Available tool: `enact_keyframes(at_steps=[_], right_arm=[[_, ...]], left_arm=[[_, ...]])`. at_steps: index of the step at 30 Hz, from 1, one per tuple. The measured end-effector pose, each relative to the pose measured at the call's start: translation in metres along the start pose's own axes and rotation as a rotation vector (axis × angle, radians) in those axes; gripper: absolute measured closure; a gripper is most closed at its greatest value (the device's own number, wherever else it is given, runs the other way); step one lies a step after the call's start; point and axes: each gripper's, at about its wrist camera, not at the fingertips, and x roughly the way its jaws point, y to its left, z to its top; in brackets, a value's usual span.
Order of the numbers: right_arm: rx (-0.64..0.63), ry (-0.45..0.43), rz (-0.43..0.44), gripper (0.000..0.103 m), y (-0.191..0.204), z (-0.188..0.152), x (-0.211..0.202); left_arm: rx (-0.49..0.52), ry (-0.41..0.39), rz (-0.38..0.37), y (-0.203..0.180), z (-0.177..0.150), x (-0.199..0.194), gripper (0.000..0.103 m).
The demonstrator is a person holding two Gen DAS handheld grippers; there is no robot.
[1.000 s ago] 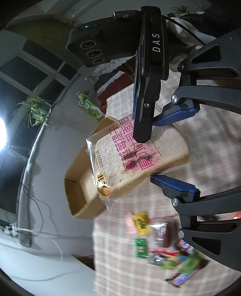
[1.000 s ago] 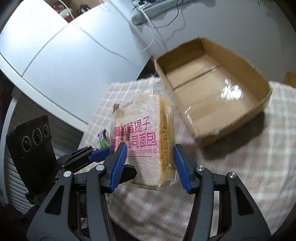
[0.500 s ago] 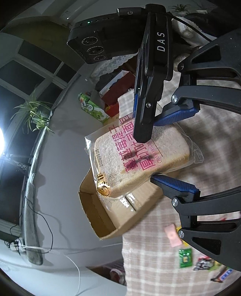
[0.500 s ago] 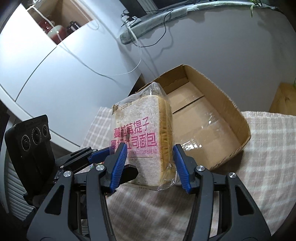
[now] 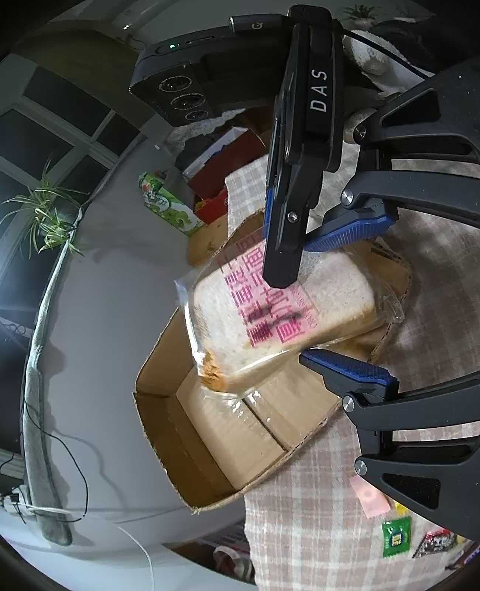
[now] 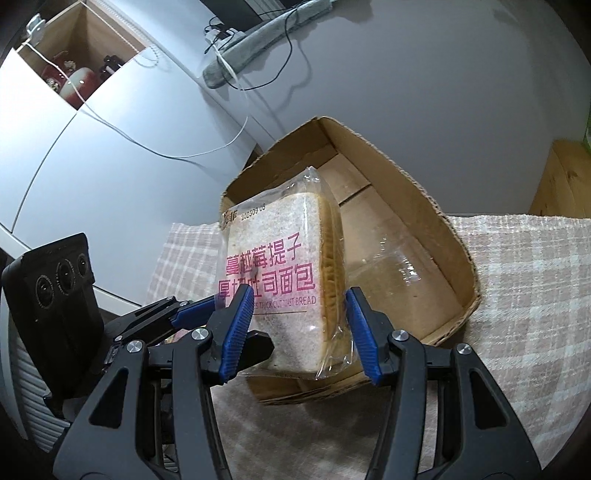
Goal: Organize snacks
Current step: 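Lift the bread loaf with the left tool and lower it into the box, then open the left tool to release the bread and withdraw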
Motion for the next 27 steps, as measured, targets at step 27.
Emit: enact_keyframes(at_steps=[27], right_arm=[[-0.064,-0.065,-0.107,0.032,0.021,-0.014,-0.031]], left_arm=[[0.088,-0.087,0.096,-0.02,-0.022,-0.054,0.048]])
